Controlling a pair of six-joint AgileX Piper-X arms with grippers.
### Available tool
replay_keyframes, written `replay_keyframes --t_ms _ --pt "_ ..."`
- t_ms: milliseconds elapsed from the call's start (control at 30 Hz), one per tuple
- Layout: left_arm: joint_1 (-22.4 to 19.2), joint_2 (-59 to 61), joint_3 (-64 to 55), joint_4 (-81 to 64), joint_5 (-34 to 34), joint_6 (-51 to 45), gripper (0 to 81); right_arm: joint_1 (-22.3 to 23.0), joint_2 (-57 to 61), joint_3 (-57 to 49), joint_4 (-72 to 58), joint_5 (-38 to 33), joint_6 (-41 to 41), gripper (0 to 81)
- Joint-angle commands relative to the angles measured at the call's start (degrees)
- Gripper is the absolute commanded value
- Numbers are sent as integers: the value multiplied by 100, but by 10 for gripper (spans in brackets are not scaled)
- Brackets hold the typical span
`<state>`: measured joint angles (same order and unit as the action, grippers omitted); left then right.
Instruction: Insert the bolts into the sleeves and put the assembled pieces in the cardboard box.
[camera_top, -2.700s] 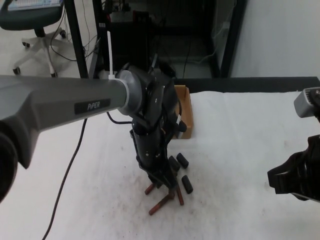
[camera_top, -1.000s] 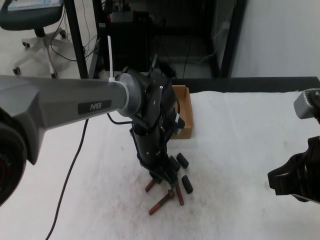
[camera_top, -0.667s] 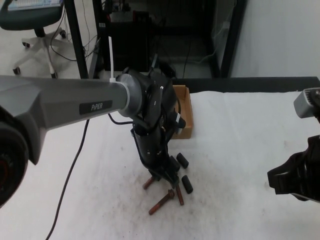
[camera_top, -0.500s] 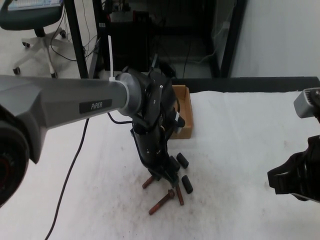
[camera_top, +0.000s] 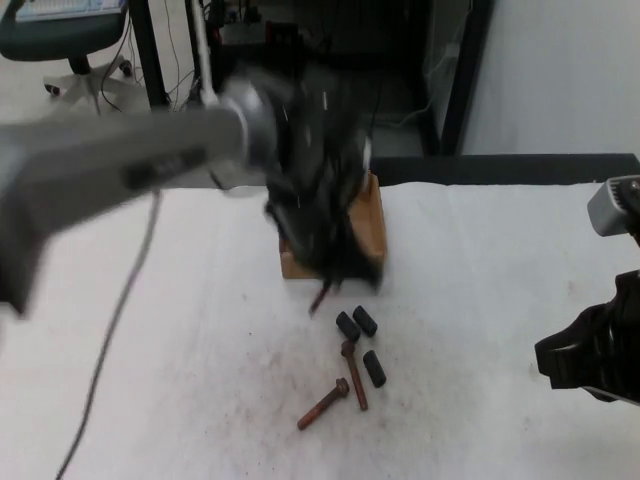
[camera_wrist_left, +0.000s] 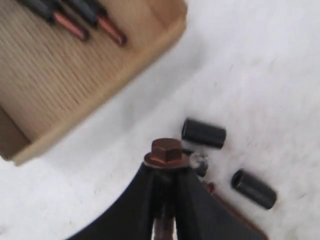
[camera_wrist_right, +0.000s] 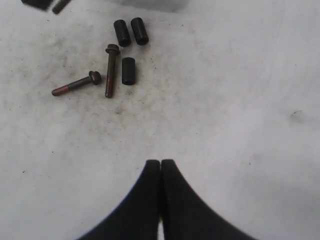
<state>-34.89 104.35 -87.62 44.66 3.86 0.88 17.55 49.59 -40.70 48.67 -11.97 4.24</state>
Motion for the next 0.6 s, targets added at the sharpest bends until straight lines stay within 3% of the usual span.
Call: replay_keyframes --t_ms 0,233,367,567 --pt "55 -215 -52 -117 8 -297 0 29 -39 -10 -218 -118 -301 3" --pt "343 -1790 864 -84 8 -362 0 204 509 -38 -849 -371 -265 3" --pt "400 -3064 2027 -129 8 -546 0 325 1319 -205 -861 -751 -249 3" --pt "400 -5184 4006 -1098 -82 -823 0 663 2720 -1169 -865 -672 -259 3"
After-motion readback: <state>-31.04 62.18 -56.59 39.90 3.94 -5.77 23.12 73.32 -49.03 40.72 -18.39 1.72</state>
